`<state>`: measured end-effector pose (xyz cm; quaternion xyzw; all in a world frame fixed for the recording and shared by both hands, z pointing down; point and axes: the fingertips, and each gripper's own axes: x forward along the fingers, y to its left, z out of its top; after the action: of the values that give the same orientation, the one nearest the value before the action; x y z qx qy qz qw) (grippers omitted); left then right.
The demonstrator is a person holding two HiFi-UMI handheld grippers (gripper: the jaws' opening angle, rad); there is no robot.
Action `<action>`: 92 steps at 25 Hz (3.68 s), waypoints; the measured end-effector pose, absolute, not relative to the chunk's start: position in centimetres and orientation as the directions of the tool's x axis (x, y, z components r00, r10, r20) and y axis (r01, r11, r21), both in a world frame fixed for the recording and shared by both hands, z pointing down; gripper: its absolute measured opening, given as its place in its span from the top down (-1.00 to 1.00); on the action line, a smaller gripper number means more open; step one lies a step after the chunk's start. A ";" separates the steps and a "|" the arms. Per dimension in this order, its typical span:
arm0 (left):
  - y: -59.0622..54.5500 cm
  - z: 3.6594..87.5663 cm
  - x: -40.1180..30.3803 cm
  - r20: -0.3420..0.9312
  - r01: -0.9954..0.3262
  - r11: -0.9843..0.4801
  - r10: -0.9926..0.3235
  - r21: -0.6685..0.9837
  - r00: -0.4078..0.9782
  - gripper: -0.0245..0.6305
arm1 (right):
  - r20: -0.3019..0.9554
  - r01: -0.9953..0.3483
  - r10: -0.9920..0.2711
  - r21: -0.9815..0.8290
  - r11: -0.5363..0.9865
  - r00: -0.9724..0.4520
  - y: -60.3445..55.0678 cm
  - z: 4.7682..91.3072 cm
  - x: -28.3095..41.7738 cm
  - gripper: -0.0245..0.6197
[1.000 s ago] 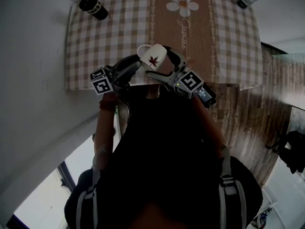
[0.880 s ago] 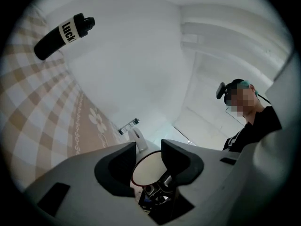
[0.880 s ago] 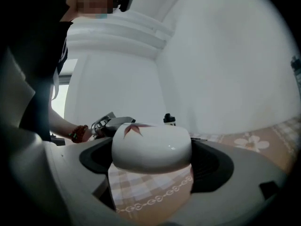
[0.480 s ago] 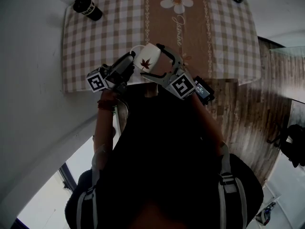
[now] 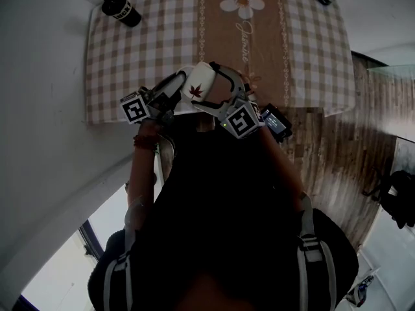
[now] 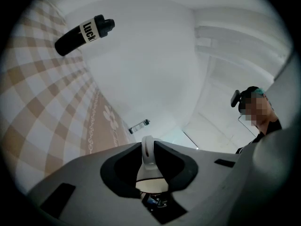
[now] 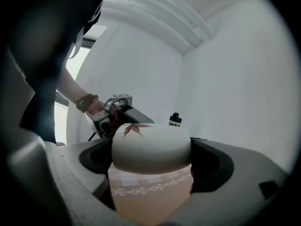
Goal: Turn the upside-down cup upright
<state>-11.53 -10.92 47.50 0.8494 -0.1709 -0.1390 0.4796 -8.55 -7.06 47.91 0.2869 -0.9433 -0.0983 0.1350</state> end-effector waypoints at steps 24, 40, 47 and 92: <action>-9.2 41.4 -10.6 -0.076 -0.404 -0.781 -0.494 0.476 0.866 0.72 | -0.252 -0.208 -0.460 -0.643 0.737 -0.851 -8.3 45.8 -6.8 -0.57; -8.7 44.2 -8.7 0.064 -0.494 -0.813 -0.501 0.308 0.863 0.67 | -0.183 -0.291 -0.504 -0.633 0.717 -0.844 -8.5 46.5 -6.3 -0.27; -9.1 45.9 -8.8 0.156 -0.576 -0.796 -0.555 0.188 0.817 0.67 | -0.089 -0.444 -0.560 -0.515 0.734 -0.823 -8.8 47.2 -5.9 -0.27; -8.7 49.8 -10.7 0.226 -0.630 -0.719 -0.588 0.295 0.777 0.88 | 0.348 -0.722 -0.667 -0.043 0.691 -0.659 -14.4 58.0 -6.7 -0.27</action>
<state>-10.71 -8.71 49.79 0.9252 -0.3290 0.0584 0.1800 -6.73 -14.43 58.01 0.3829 -0.9065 0.0888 0.1544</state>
